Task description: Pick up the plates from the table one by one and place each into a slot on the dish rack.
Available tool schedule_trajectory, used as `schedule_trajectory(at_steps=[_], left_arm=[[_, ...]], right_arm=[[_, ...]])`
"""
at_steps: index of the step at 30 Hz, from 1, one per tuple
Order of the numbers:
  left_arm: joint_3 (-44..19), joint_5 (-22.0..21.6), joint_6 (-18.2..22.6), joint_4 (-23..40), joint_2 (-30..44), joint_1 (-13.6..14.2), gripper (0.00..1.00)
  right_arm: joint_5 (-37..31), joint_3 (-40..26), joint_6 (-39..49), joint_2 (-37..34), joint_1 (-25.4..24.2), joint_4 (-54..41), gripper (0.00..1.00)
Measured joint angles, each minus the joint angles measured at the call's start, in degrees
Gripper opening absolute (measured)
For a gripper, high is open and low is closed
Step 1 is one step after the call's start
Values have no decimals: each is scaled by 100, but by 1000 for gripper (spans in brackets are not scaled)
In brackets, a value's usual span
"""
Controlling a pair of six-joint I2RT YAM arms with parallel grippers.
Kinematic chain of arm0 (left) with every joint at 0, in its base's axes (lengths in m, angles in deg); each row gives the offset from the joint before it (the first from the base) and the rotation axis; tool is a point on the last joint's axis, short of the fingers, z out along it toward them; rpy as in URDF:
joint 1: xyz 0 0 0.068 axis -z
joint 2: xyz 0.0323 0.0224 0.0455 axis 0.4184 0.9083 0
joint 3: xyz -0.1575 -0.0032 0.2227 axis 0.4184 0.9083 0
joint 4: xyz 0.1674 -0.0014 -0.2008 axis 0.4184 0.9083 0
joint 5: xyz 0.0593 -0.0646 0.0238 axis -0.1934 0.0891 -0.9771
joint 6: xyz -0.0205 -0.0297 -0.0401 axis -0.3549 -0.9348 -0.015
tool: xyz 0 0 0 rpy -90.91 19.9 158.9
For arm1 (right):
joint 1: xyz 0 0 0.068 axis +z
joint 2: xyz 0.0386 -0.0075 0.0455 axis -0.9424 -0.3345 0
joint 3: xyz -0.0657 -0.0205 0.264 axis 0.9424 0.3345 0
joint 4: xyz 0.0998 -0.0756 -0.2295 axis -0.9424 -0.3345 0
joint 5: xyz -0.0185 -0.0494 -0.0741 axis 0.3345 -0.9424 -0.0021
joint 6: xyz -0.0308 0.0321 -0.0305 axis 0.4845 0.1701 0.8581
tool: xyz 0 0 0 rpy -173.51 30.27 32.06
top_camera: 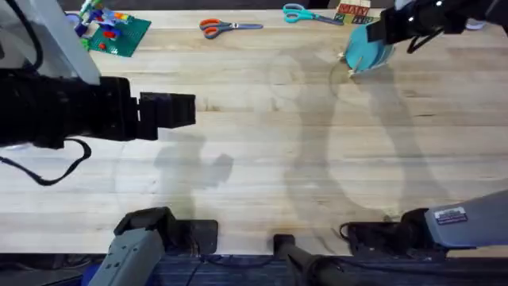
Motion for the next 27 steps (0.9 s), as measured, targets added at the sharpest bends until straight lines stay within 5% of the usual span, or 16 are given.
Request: schedule_trajectory(at_steps=[9,27], left_arm=[[0,0,0,0,0,0,993],[0,0,-1,0,0,0,993]], right_arm=[[-235,-2,24,892,0,-167,194],[-244,-2,21,2914,514,-2445,282]])
